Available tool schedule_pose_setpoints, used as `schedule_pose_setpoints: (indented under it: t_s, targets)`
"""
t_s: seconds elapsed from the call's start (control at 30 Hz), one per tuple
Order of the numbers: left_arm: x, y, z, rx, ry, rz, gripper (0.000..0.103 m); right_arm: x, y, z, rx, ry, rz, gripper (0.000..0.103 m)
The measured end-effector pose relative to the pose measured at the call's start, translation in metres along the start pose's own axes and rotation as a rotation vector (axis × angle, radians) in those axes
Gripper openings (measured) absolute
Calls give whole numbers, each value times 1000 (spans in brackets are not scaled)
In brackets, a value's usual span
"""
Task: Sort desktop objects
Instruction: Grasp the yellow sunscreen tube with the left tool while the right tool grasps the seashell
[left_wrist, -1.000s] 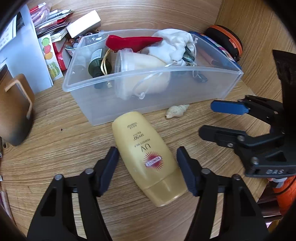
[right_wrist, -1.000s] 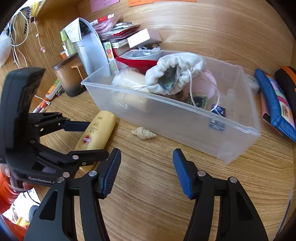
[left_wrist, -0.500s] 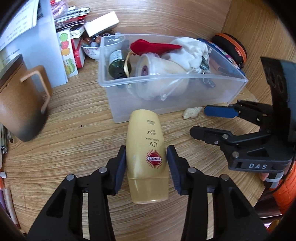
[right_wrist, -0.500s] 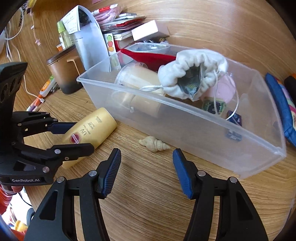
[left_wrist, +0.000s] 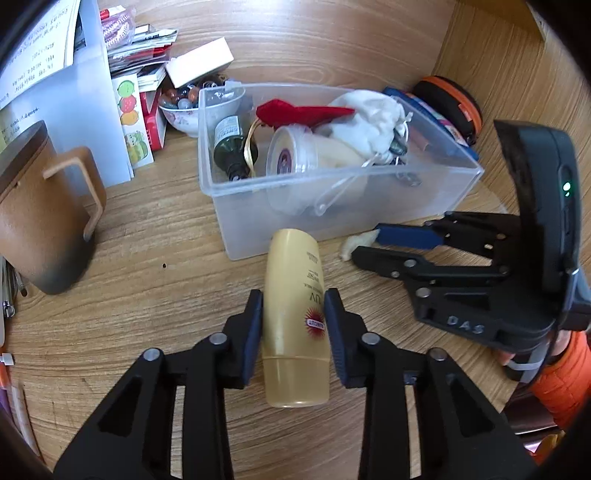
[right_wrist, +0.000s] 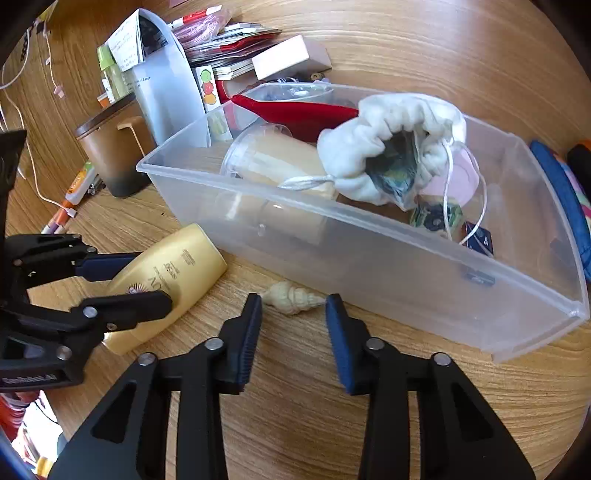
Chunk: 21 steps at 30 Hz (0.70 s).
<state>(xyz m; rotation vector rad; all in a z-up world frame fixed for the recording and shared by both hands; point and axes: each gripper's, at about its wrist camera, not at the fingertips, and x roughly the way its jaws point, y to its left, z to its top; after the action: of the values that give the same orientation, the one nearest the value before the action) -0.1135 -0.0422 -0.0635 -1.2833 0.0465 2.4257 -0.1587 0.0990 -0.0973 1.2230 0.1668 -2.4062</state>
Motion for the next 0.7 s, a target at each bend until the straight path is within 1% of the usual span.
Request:
schedule_pose_setpoints:
  t_s: [0.1,0.2,0.3,0.47,0.57,0.63,0.7]
  targets:
    - [0,-5,1,25,-2,7,31,0,3,1,-13,-4,3,28]
    - [3,-7,4,38,7,-3,31,-1,4,0,-32,-1,6,27]
    - [4,-10,4,52,22,-17,31,-5,3,-2,-37,24,43,27]
    - [6,-17,3,84,41,-26,32,-19,-2,-18,-51,58,49,26]
    - [12,-19,3,80,61,-30,33,-26,-5,-25,-56,69,42,26]
    - [18,-20,4,68,73,-33,33,-27,-6,-25,-58,59,32,26]
    - [23,-21,6,65,79,-30,33,-25,-6,-23,-54,48,41,26]
